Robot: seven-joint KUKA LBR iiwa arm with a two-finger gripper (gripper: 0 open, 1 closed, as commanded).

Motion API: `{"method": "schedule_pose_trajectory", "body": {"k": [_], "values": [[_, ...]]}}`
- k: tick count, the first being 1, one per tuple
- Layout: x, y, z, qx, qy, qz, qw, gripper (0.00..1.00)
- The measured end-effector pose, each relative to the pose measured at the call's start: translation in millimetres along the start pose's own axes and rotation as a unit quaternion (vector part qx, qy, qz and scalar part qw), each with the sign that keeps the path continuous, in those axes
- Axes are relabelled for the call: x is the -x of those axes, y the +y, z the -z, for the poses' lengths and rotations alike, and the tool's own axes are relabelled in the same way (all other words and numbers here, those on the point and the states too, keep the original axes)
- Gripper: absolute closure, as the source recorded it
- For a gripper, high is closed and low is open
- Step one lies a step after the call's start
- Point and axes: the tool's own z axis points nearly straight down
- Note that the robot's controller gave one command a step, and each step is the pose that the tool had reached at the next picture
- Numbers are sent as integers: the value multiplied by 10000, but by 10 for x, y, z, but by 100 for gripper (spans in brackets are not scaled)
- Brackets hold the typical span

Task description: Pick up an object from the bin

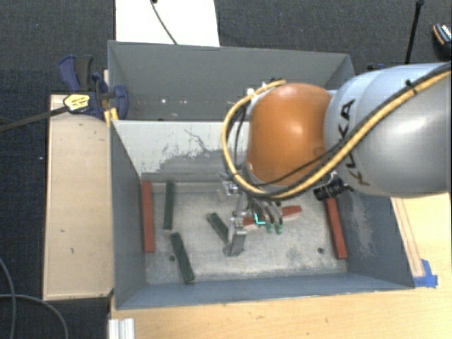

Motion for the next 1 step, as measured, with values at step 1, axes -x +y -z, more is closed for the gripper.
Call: {"method": "schedule_pose_trajectory", "body": {"k": [1], "values": [[250,-407,-1066,-6,-10,-1212,9926,0]]}}
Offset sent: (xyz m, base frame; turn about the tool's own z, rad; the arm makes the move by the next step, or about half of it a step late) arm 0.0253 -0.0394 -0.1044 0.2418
